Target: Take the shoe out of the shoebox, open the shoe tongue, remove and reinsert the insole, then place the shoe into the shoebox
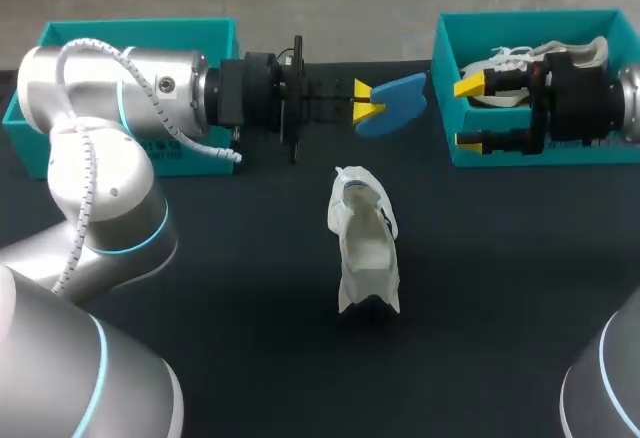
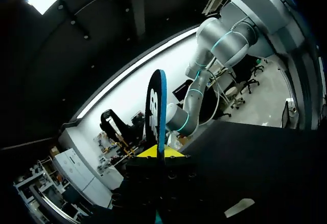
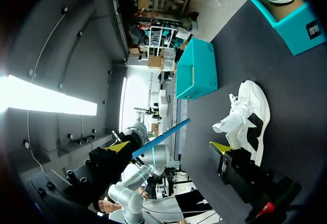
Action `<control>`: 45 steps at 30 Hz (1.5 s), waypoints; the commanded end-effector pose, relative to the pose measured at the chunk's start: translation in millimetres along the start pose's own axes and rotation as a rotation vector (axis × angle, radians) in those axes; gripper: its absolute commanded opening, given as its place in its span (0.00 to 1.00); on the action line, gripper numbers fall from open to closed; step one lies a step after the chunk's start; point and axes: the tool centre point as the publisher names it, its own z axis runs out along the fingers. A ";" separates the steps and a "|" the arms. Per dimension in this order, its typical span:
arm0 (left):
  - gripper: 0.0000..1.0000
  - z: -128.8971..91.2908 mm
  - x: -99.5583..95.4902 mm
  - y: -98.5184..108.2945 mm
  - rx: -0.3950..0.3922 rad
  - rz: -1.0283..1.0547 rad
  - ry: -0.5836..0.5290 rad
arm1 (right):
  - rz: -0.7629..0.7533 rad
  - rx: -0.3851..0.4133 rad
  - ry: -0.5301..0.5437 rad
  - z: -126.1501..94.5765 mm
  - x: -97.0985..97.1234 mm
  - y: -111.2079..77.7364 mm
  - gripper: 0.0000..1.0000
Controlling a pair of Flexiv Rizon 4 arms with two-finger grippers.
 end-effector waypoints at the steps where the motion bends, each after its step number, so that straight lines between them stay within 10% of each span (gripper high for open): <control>1: 0.00 1.1 5.9 1.4 0.020 0.241 -0.049 | 0.000 -0.001 -0.002 1.2 -0.2 0.3 1.00; 11: 0.00 -12.9 11.7 24.2 0.047 0.815 0.245 | 0.000 -0.001 -0.002 1.2 -0.2 0.3 1.00; 35: 0.00 17.8 11.6 63.7 -0.007 0.919 0.304 | 0.031 -0.033 -0.027 18.4 12.1 7.8 1.00; 45: 0.00 36.0 12.1 68.0 0.002 0.933 0.257 | 0.037 -0.029 0.012 31.5 17.0 11.0 0.49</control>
